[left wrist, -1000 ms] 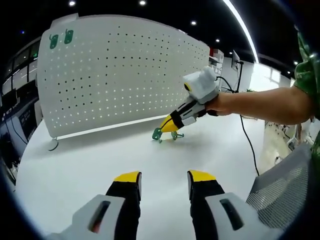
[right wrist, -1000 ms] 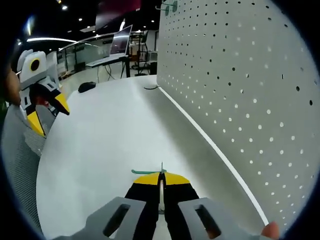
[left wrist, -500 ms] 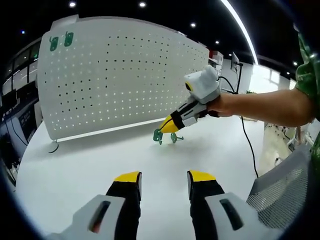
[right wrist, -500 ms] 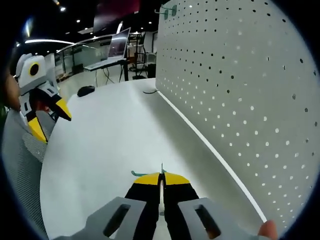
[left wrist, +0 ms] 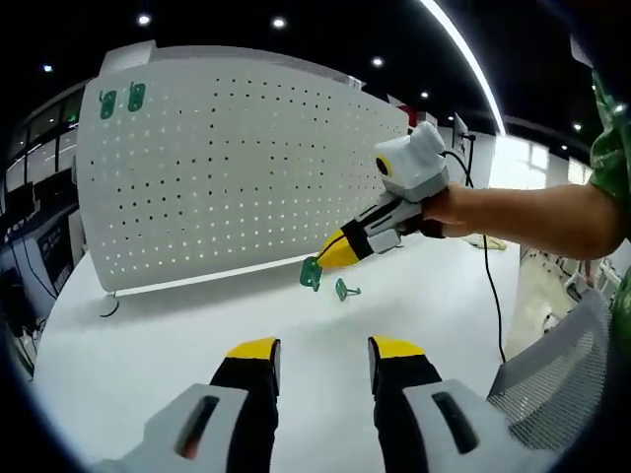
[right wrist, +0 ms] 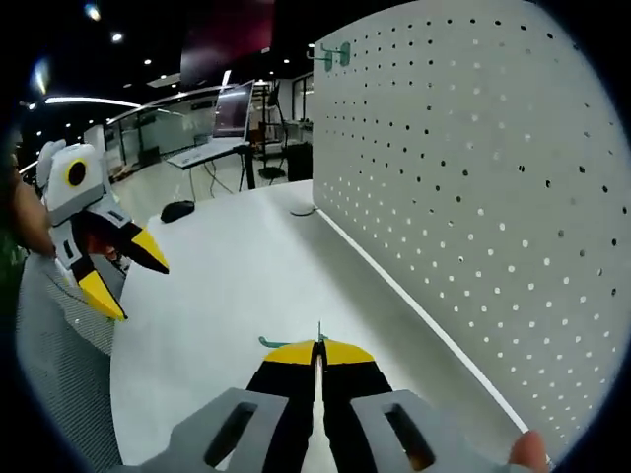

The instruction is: Insert the hook assembly into the mounting plate slot until the hook locks in place.

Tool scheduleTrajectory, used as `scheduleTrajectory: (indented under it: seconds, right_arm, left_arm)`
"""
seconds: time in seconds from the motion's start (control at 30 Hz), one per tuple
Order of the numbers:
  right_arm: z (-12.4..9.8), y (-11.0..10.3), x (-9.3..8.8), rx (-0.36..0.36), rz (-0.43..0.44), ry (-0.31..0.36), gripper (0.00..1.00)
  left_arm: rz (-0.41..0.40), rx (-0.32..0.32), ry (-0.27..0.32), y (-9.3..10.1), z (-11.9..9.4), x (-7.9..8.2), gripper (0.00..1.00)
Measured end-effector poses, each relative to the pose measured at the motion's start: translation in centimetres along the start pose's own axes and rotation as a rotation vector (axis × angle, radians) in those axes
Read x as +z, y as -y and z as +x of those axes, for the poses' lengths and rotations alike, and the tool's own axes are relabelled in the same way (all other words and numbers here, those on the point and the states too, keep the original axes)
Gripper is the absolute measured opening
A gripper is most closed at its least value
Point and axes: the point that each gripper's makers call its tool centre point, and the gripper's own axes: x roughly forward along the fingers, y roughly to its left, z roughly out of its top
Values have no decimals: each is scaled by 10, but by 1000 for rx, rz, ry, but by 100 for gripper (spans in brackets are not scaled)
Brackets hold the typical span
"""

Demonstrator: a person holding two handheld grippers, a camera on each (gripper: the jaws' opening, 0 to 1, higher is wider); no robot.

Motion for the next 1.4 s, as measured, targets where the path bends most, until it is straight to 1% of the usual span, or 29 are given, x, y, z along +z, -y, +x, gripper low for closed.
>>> scheduleTrajectory:
  seconds: [0.2, 0.3, 0.47, 0.6, 0.7, 0.8, 0.93, 1.07, 1.17, 1.4]
  right_arm:
    - [-8, -12, 15, 0, -8, 3, 0]
    - [-14, -20, 21, -6, 0, -9, 0]
    - [-21, -30, 31, -9, 14, -5, 0]
    - [-29, -41, 39, -11, 20, -7, 0]
    - [-35, -49, 46, -15, 31, -7, 0]
    - [-40, -56, 53, -25, 19, 1, 0]
    - [-46, -65, 62, -30, 28, 11, 0]
    - [-51, -71, 69, -39, 49, 16, 0]
    - [-56, -78, 77, -35, 62, 34, 0]
    - [-60, -90, 85, -33, 70, 45, 0]
  left_arm:
    - [4, -3, 35, 0, -4, 10, 37]
    - [8, -2, 56, 0, -7, 16, 37]
    - [14, -3, 83, 2, -10, 23, 37]
    - [53, 2, 109, 5, -13, 32, 36]
    - [80, 0, 135, 9, -17, 41, 36]
    - [91, -3, 150, 12, -19, 46, 35]
    - [132, 8, 175, 13, -24, 54, 34]
    - [142, 17, 199, 15, -28, 62, 34]
    - [150, 23, 214, 17, -30, 66, 33]
    - [175, 54, 243, 18, -33, 73, 30]
